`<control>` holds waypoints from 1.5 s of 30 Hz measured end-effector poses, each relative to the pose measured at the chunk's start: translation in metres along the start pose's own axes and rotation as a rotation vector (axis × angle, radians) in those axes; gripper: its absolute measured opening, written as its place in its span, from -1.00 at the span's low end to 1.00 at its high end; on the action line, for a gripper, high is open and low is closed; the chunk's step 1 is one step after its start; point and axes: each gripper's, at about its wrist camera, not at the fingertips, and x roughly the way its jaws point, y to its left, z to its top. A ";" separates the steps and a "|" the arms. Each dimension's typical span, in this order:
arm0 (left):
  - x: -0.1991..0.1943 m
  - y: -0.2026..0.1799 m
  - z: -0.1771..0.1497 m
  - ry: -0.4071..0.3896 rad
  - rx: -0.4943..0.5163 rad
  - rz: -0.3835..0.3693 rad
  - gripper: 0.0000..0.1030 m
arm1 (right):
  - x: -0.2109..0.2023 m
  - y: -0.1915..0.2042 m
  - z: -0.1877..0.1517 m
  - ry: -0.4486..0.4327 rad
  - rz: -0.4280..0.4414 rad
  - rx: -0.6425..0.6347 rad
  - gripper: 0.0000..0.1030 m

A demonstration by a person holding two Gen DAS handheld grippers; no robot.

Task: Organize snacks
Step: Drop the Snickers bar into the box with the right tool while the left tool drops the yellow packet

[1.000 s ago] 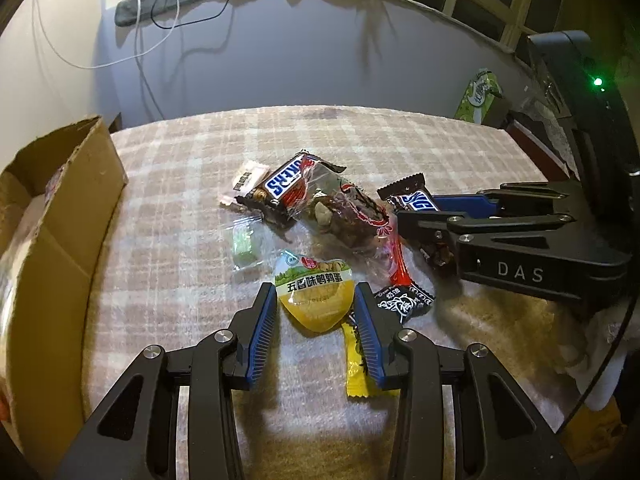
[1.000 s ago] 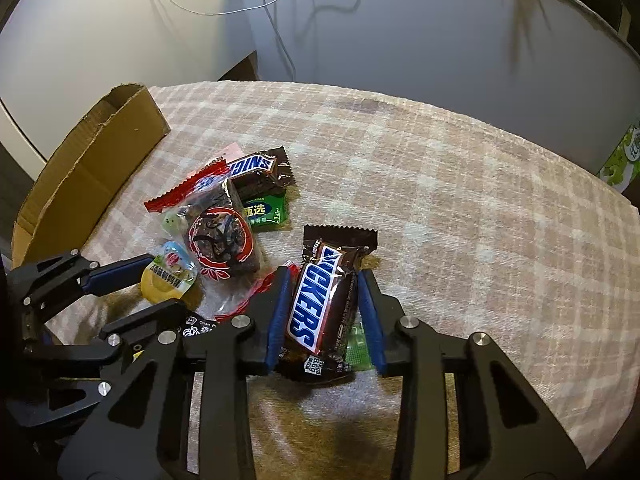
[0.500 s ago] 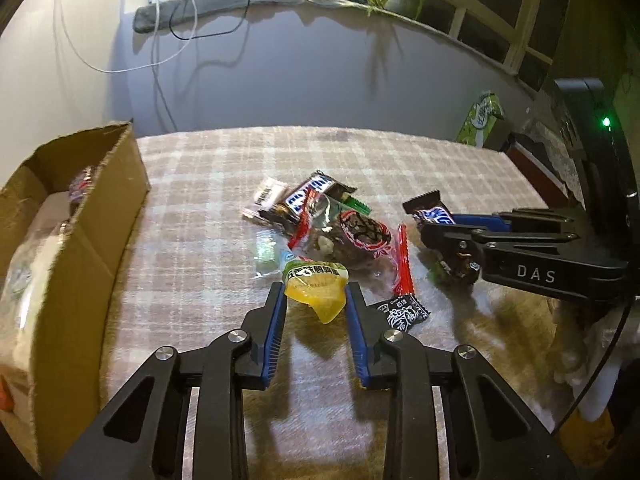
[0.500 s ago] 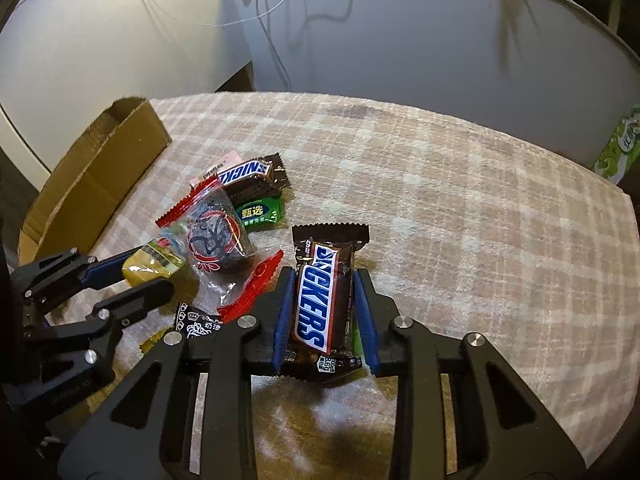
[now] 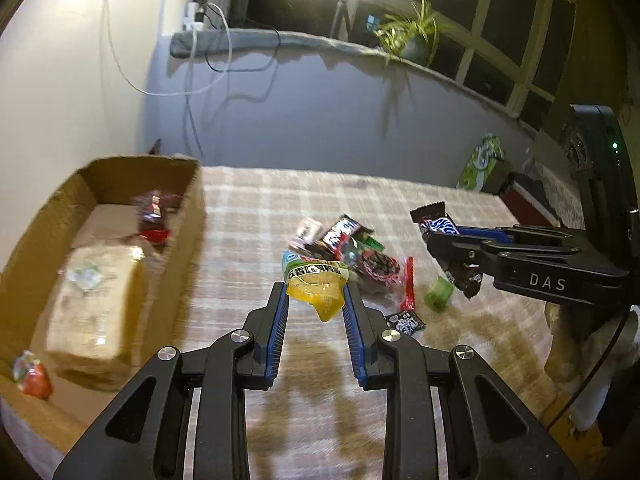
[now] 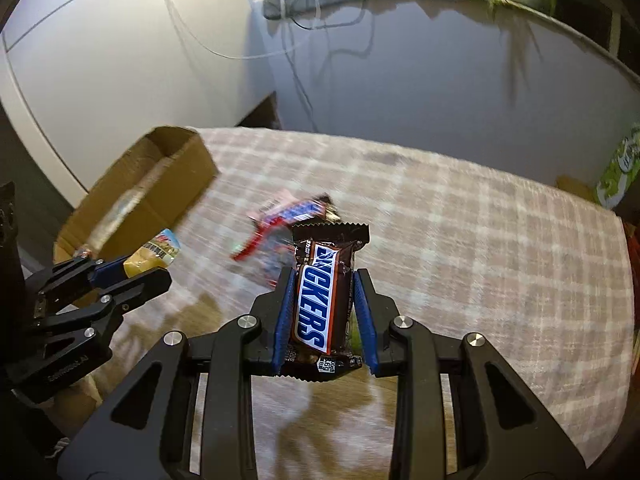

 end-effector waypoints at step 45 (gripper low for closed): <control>-0.071 0.140 -0.013 -0.120 -0.209 0.223 -0.25 | 0.099 0.193 0.080 0.058 0.195 -0.267 -0.36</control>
